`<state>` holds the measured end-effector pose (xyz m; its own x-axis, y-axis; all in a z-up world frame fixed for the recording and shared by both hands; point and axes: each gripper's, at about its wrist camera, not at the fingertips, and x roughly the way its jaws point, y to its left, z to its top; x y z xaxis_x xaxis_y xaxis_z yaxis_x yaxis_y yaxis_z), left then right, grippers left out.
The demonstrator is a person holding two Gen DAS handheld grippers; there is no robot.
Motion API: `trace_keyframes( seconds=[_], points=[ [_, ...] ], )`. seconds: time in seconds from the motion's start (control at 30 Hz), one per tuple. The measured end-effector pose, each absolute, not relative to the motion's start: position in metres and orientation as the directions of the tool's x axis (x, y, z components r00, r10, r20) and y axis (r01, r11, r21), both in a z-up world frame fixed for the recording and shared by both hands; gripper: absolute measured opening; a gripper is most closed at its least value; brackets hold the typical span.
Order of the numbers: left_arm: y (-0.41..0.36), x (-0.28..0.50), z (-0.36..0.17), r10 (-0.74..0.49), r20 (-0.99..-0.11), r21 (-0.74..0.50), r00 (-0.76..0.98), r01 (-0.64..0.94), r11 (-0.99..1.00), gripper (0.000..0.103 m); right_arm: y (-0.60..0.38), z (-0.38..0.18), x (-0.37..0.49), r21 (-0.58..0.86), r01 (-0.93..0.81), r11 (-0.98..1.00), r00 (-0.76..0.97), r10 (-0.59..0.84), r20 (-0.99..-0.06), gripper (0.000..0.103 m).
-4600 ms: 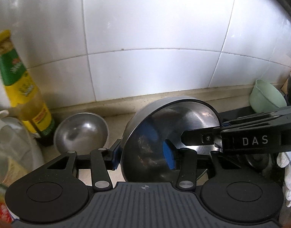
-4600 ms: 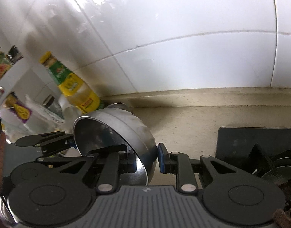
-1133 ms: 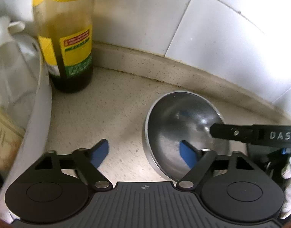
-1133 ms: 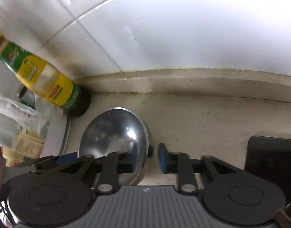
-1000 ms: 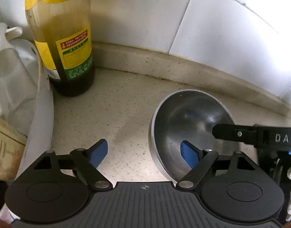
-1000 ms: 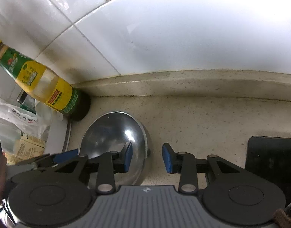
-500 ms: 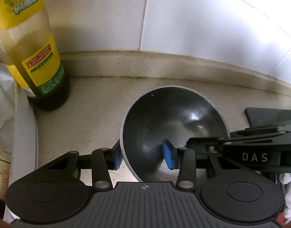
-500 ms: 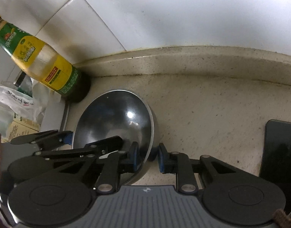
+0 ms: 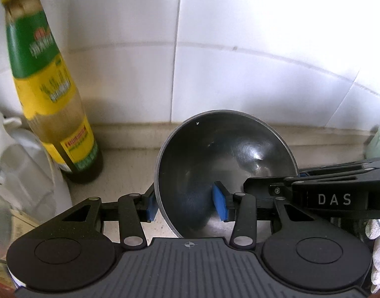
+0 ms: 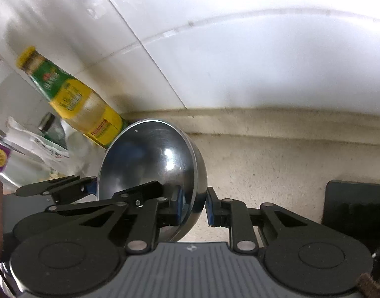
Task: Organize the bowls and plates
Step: 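Lift and carry the second steel bowl with both tools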
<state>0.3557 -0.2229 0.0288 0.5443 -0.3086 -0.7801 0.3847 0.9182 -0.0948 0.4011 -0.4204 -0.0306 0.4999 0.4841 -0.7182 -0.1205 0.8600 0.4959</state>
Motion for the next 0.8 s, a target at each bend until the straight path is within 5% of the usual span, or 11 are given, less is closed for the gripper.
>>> trace_keyframes(
  seconds=[0.8],
  points=[
    [-0.193,0.251,0.097,-0.388,-0.696,-0.093,0.604,0.459,0.883,0.055,-0.408,0.049,0.293,0.442,-0.148,0.885,0.597,0.436,-0.674,0.019]
  ],
)
